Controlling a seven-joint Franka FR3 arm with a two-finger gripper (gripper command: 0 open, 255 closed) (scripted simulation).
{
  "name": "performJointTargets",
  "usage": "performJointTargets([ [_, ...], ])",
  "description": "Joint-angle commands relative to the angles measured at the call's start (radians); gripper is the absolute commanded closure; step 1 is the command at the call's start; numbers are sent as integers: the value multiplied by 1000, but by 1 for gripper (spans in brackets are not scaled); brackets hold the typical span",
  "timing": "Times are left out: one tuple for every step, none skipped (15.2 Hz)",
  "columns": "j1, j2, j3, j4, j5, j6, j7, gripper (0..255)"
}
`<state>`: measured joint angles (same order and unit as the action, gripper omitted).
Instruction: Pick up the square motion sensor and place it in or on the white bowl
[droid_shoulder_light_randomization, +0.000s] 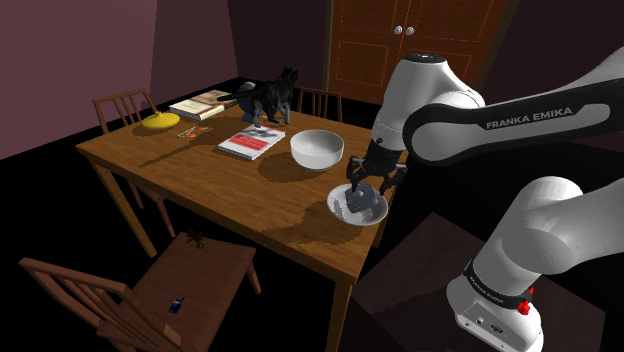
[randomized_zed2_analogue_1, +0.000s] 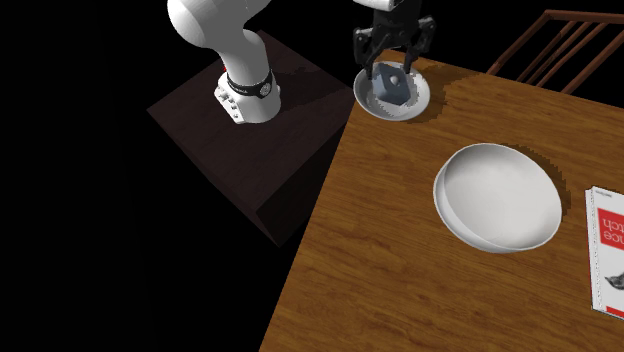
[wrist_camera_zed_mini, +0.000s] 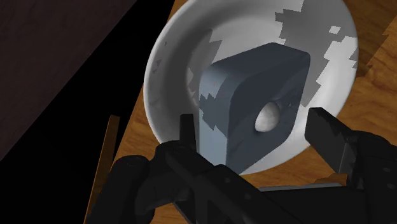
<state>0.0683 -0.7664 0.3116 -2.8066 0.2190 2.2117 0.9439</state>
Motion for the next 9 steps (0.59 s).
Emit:
performJointTargets([
  [0,0,0,0,0,0,0,0],
  [0,0,0,0,0,0,0,0],
  [0,0,0,0,0,0,0,0],
  [0,0,0,0,0,0,0,0],
  [0,0,0,0,0,0,0,0],
  [0,-23,-8,21,-5,-44,0,0],
  [0,-44,-15,43,-10,-87,1,0],
  [-1,-62,-23,66,-15,-128,1,0],
  [-1,-74,-28,86,-20,-160,2,0],
])
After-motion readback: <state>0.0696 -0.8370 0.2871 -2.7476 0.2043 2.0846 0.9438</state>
